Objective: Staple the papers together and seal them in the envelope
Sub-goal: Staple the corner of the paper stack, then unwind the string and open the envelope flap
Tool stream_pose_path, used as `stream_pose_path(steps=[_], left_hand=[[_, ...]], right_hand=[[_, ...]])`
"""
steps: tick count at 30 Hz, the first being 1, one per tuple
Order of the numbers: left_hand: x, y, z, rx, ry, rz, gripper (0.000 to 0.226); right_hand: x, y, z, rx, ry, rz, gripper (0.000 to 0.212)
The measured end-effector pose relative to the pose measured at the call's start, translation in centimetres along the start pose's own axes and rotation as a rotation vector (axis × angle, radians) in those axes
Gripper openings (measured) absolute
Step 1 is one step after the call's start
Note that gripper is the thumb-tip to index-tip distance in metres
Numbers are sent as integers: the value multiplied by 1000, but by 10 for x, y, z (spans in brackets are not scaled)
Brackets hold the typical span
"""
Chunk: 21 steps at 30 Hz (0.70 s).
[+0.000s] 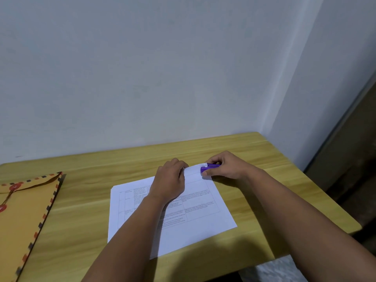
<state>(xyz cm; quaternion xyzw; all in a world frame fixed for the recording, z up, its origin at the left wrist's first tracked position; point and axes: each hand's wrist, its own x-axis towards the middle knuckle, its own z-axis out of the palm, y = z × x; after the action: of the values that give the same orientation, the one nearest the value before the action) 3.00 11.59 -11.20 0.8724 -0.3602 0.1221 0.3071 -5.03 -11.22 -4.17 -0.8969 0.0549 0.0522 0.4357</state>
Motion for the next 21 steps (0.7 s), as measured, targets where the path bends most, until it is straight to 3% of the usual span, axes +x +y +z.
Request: stream_pose_path(steps=[2,6,9,13,17,21], left_hand=[[2,1,2,1,-19,-9,29],[10,10,12,53,-34,-13,32],[17,31,22,177,-76,8,31],[14,35,1,289,10,-36,28],[-10,-22,-84,369,29,-197,35],[-70,-95,-185,450,-1,-490,39]], right_hand=[[-6,6,-13,-64,1,45,26],[-38,47,-47,-122,214,198,44],[-71,71,-62,-333,292,307,56],[-86,73,-56,-502,467,359,100],[-46,7,-16,-487,613,168,69],[11,-96,67,-425,484,-89,52]])
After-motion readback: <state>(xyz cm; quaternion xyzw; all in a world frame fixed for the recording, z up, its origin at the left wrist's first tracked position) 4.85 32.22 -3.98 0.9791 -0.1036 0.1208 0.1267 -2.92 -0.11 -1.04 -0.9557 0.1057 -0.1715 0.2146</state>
